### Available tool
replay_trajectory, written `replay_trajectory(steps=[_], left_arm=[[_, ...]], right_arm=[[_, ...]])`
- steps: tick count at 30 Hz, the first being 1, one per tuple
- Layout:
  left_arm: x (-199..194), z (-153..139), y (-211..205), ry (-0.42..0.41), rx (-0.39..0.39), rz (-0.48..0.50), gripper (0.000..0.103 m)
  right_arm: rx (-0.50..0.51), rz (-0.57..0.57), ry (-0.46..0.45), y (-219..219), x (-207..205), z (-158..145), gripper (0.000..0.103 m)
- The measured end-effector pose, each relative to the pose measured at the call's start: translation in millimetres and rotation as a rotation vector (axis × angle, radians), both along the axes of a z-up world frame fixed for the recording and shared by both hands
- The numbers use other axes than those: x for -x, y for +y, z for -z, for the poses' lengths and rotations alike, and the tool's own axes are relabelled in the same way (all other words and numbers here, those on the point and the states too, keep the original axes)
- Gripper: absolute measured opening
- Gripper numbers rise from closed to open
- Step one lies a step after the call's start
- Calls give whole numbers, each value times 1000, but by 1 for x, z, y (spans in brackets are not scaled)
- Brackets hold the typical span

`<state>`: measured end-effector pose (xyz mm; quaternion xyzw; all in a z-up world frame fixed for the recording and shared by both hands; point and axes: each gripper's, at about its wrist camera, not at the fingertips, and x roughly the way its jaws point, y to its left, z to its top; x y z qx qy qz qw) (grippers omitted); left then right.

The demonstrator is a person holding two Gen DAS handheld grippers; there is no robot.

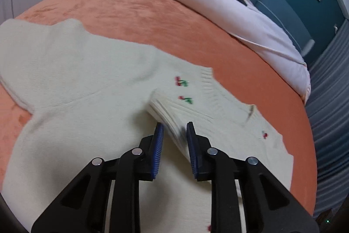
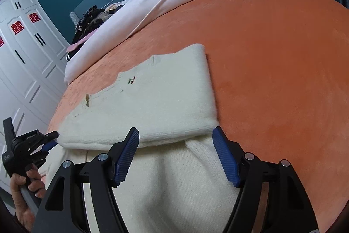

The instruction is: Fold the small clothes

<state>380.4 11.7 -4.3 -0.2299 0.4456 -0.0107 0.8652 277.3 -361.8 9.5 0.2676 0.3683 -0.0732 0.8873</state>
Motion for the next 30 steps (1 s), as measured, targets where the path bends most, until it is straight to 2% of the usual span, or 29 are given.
replay_trajectory(steps=[1, 3, 5, 6, 7, 9, 10, 11, 12, 13, 14, 16, 18, 19, 21, 23, 25, 27, 30], left_arm=[[-1, 10, 6, 44, -9, 13, 22], [8, 15, 16, 36, 37, 31, 24], [16, 8, 18, -2, 61, 38, 45], [17, 6, 17, -11, 60, 29, 66], [16, 5, 15, -15, 53, 14, 77], [5, 12, 11, 15, 64, 17, 77], [1, 17, 10, 30, 70, 19, 74], [-3, 20, 8, 35, 43, 13, 69], [-5, 19, 6, 28, 3, 11, 47], [-7, 16, 4, 14, 1, 30, 17], [-9, 11, 6, -1, 44, 56, 10], [-4, -7, 14, -87, 92, 47, 11], [-3, -11, 15, -113, 51, 48, 11], [-6, -3, 13, -85, 20, 56, 11], [-12, 23, 13, 0, 9, 50, 11], [-3, 27, 16, -34, 16, 51, 11], [-1, 27, 13, -50, -8, 62, 12], [0, 29, 12, -61, -14, 60, 13], [2, 29, 10, -75, -33, 59, 13]], right_arm=[[15, 1, 16, 1, 0, 4, 69], [28, 10, 18, 2, 2, 3, 68], [3, 25, -42, 2, 8, -9, 68], [8, 34, -62, 3, 8, -15, 68], [29, 42, -65, 3, 4, -19, 68], [59, 52, -12, 1, -9, -14, 68], [63, 62, 43, -2, -20, -5, 68], [54, 67, 86, -5, -27, 7, 66], [33, 71, 123, -7, -33, 17, 64], [35, 83, 116, -6, -34, 18, 50], [50, 80, 95, -3, -34, 12, 28], [48, 51, 12, 0, -30, -10, 24], [47, 43, -55, -1, -25, -23, 24], [82, 43, -32, 0, -28, -17, 26], [114, 16, 154, -2, -45, 17, 31], [99, 37, 119, -3, -40, 7, 33], [165, 78, 110, 4, -37, -19, 36], [207, 77, 56, 14, -33, -42, 36], [326, 17, 55, 40, -45, -51, 36]])
